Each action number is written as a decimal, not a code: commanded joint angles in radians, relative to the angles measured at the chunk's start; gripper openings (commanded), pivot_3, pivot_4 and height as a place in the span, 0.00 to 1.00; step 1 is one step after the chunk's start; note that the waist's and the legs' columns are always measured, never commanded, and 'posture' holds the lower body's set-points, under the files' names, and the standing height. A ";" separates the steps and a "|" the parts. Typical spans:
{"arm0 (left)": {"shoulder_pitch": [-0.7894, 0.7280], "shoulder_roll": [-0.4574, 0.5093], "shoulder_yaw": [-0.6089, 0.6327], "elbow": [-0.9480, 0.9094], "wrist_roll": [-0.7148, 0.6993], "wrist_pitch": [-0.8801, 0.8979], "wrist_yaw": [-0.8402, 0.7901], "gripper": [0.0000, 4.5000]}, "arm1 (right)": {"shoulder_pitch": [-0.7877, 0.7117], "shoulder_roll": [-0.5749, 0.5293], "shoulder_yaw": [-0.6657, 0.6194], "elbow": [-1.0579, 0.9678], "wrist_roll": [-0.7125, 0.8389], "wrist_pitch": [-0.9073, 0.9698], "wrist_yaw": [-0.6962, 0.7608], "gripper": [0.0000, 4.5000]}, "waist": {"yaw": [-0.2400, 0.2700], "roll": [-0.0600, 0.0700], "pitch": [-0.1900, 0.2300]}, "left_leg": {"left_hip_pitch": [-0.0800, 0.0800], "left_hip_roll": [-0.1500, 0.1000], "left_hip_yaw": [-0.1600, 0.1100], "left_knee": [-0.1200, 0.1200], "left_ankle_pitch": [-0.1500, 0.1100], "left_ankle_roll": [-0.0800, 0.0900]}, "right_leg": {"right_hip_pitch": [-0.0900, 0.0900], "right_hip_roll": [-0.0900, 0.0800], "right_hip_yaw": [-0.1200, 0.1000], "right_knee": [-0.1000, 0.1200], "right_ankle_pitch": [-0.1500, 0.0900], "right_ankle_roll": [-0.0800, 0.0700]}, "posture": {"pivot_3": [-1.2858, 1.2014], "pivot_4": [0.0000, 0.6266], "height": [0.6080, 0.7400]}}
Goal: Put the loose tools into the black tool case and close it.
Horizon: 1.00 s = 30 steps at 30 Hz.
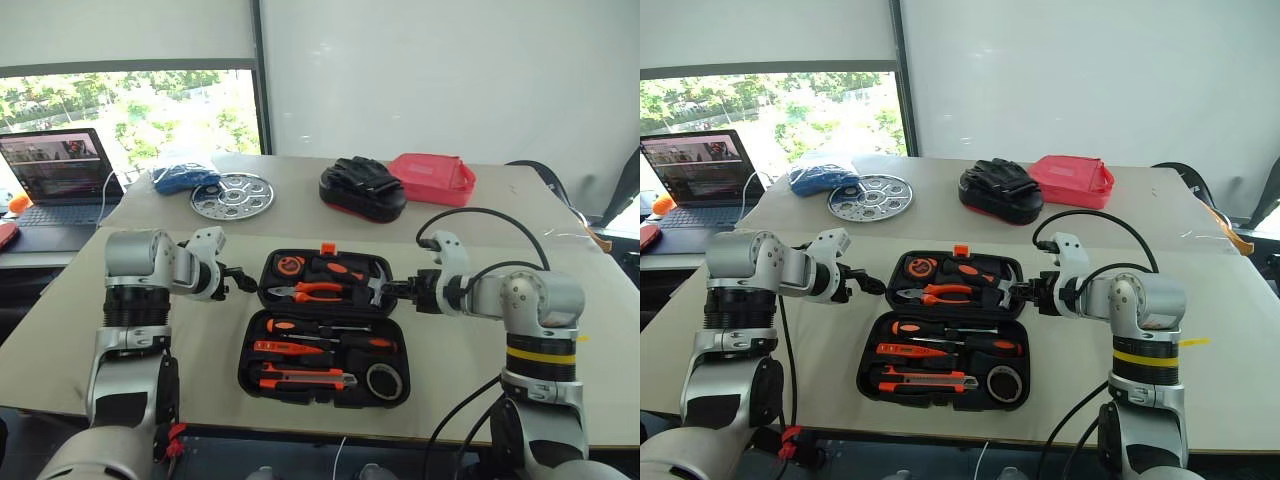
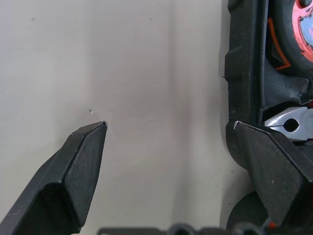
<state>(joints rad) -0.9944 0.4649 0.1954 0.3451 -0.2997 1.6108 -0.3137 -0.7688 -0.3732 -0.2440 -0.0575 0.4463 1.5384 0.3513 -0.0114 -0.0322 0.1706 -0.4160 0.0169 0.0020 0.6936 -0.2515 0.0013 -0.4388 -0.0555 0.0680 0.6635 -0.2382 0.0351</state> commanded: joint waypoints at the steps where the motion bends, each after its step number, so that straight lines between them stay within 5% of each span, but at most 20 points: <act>1: -0.055 -0.016 0.011 0.001 -0.040 0.004 -0.019 1.00 | -0.007 -0.013 0.011 -0.011 0.005 -0.023 0.003 0.52 | 0.000 0.000 0.000 | 0.000 -0.001 0.000 0.000 0.000 0.000 | 0.000 -0.001 0.000 0.000 0.000 0.001 | 0.52 0.24 1.00; 15: -0.104 0.127 -0.137 0.002 -0.112 0.004 -0.132 1.00 | 0.024 -0.026 0.003 -0.054 0.012 -0.015 -0.001 0.52 | -0.027 0.000 0.000 | -0.001 -0.003 -0.003 -0.001 0.001 0.001 | 0.000 -0.003 0.001 0.000 0.002 0.005 | 0.52 0.24 1.00; 28: -0.021 0.079 -0.247 -0.033 -0.079 -0.020 -0.106 1.00 | 0.015 -0.019 0.008 -0.048 0.011 -0.025 -0.002 0.52 | -0.031 0.000 0.000 | -0.001 -0.003 -0.003 -0.001 0.001 0.001 | 0.000 -0.003 0.001 0.000 0.002 0.005 | 0.52 0.24 1.00; 30: -0.020 0.069 -0.246 -0.028 -0.073 -0.030 -0.099 0.85 | 0.013 -0.016 0.008 -0.051 0.013 -0.022 -0.002 0.51 | -0.031 0.000 0.000 | -0.001 -0.003 -0.003 -0.001 0.001 0.001 | 0.000 -0.003 0.001 -0.001 0.002 0.005 | 0.52 0.24 1.00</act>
<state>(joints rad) -1.0116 0.5376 -0.0480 0.3389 -0.3861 1.5940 -0.4217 -0.7341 -0.3859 -0.2214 -0.0867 0.4480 1.5306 0.3487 -0.0429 -0.0322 0.1706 -0.4168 0.0136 -0.0011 0.6926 -0.2506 0.0022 -0.4387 -0.0589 0.0689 0.6629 -0.2362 0.0398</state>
